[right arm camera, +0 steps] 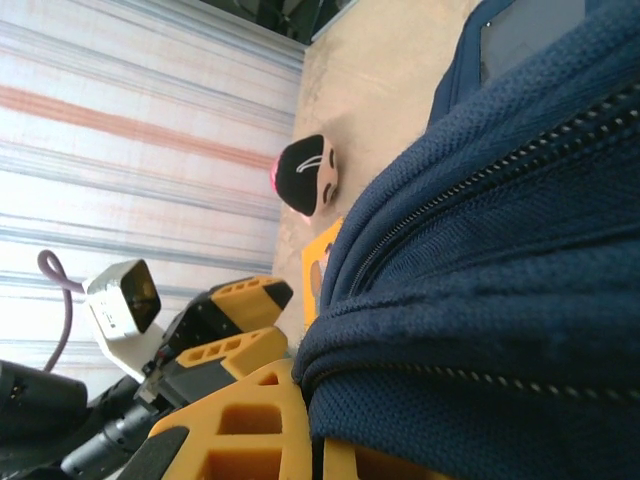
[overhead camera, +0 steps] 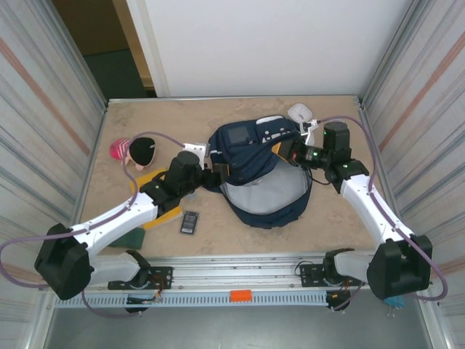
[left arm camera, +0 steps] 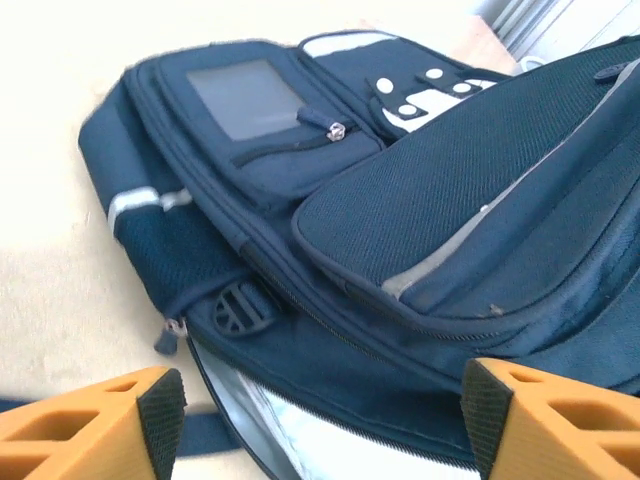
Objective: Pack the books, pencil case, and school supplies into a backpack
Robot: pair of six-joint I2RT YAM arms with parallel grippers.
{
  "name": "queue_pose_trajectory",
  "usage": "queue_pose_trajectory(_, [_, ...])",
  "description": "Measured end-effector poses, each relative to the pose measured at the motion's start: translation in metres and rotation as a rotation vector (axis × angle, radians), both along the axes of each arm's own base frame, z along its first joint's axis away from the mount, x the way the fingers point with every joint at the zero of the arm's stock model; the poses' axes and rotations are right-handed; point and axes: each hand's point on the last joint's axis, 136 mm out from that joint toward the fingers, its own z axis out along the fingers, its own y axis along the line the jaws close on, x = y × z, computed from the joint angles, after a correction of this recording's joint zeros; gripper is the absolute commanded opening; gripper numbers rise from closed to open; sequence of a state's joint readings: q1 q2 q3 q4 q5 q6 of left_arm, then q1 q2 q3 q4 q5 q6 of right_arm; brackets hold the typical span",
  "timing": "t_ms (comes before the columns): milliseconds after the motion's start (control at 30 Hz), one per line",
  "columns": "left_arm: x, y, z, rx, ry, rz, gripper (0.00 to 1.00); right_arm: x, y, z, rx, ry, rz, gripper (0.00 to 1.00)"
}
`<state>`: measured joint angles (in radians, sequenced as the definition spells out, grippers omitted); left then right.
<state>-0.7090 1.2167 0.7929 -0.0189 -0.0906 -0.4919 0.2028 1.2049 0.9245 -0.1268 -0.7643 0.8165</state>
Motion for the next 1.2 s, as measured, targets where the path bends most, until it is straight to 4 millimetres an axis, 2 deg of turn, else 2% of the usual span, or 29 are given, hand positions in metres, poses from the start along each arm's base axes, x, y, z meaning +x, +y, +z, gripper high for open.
queue_pose_trajectory(133, [-0.006,0.006,-0.018,-0.007,0.074,0.034,0.75,0.011,0.005,-0.017,-0.018,0.027,-0.016,0.08])
queue_pose_trajectory(233, [-0.007,0.006,-0.022,-0.025,0.1,0.054,0.75,0.014,0.003,-0.036,-0.041,0.069,-0.037,0.22])
queue_pose_trajectory(333, [-0.008,0.004,-0.025,-0.036,0.119,0.061,0.75,0.009,-0.003,-0.06,-0.084,0.131,-0.061,0.39])
queue_pose_trajectory(400, [-0.009,0.0,-0.03,-0.034,0.134,0.055,0.75,0.003,-0.008,-0.077,-0.123,0.174,-0.072,0.5])
queue_pose_trajectory(533, [-0.011,-0.013,-0.045,-0.015,0.172,0.031,0.75,-0.02,-0.021,-0.117,-0.224,0.288,-0.082,0.59])
queue_pose_trajectory(633, [-0.009,-0.018,-0.053,-0.003,0.192,0.028,0.75,-0.041,-0.032,-0.148,-0.299,0.386,-0.088,0.71])
queue_pose_trajectory(767, [-0.007,-0.02,-0.059,0.0,0.205,0.033,0.75,-0.062,-0.046,-0.167,-0.386,0.465,-0.094,0.76])
queue_pose_trajectory(867, [-0.006,-0.021,-0.058,-0.003,0.212,0.039,0.76,-0.07,-0.056,-0.159,-0.451,0.47,-0.105,0.75])
queue_pose_trajectory(933, [-0.005,-0.019,-0.056,-0.013,0.221,0.052,0.76,-0.068,-0.06,-0.14,-0.493,0.428,-0.113,0.74])
queue_pose_trajectory(1000, [-0.005,-0.012,-0.056,-0.024,0.243,0.078,0.75,-0.063,-0.058,-0.111,-0.519,0.344,-0.109,0.72])
queue_pose_trajectory(1100, [0.001,0.013,-0.053,-0.065,0.28,0.157,0.76,-0.059,-0.039,-0.066,-0.521,0.185,-0.073,0.69])
queue_pose_trajectory(1200, [0.003,0.058,-0.051,-0.097,0.306,0.279,0.76,-0.062,-0.006,-0.04,-0.5,0.056,-0.003,0.67])
